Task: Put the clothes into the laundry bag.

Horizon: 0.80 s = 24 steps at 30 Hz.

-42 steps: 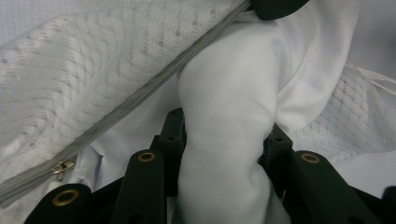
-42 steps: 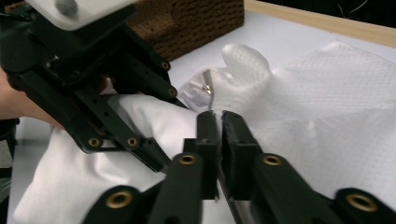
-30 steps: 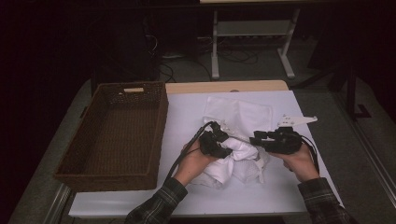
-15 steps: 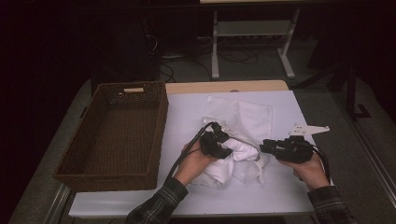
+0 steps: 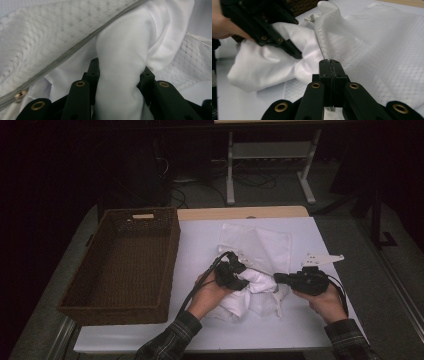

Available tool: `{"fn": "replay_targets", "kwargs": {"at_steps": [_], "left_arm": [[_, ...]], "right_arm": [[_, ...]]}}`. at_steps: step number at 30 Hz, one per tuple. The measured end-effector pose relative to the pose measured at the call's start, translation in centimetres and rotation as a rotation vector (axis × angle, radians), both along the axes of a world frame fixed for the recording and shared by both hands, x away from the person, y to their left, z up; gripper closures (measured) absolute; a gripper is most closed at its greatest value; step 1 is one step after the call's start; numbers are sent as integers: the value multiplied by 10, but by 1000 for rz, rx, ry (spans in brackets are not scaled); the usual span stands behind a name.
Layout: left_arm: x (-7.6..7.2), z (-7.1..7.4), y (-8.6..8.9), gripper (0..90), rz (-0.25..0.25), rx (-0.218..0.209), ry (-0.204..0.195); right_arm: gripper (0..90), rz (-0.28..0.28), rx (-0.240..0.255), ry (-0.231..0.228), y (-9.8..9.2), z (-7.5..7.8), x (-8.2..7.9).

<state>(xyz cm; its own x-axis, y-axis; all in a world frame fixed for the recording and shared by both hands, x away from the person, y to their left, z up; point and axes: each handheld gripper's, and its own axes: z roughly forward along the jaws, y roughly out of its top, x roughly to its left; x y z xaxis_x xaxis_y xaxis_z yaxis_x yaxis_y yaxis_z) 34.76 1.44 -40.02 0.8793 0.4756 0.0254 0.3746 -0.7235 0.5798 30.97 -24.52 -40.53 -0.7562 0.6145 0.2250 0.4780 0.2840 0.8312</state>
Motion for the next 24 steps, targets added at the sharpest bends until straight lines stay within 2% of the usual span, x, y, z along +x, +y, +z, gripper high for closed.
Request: {"fn": "replay_targets", "kwargs": {"at_steps": [5,10,13,14,16,17,19,20,24], "left_arm": [[2,0,0,638,13,-10,6],[3,1,0,639,25,-16,8],[3,0,-1,637,28,-12,4],[3,0,-1,635,28,-12,4],[3,0,0,628,31,-16,5],[3,0,1,613,34,-32,10],[3,0,2,604,35,-38,15],[3,-1,3,570,37,-53,27],[4,0,5,507,34,-69,44]], "right_arm": [[893,8,8,1,0,3,-14],[893,37,18,-4,15,6,-24],[893,64,30,-6,32,4,-21],[893,64,30,-6,32,4,-21],[893,71,19,-9,39,4,-20],[893,80,-16,-18,54,-2,-14],[893,80,-17,-17,54,-2,-13],[893,70,-12,-17,51,-3,-12],[892,59,4,-17,44,-3,-11]]}}
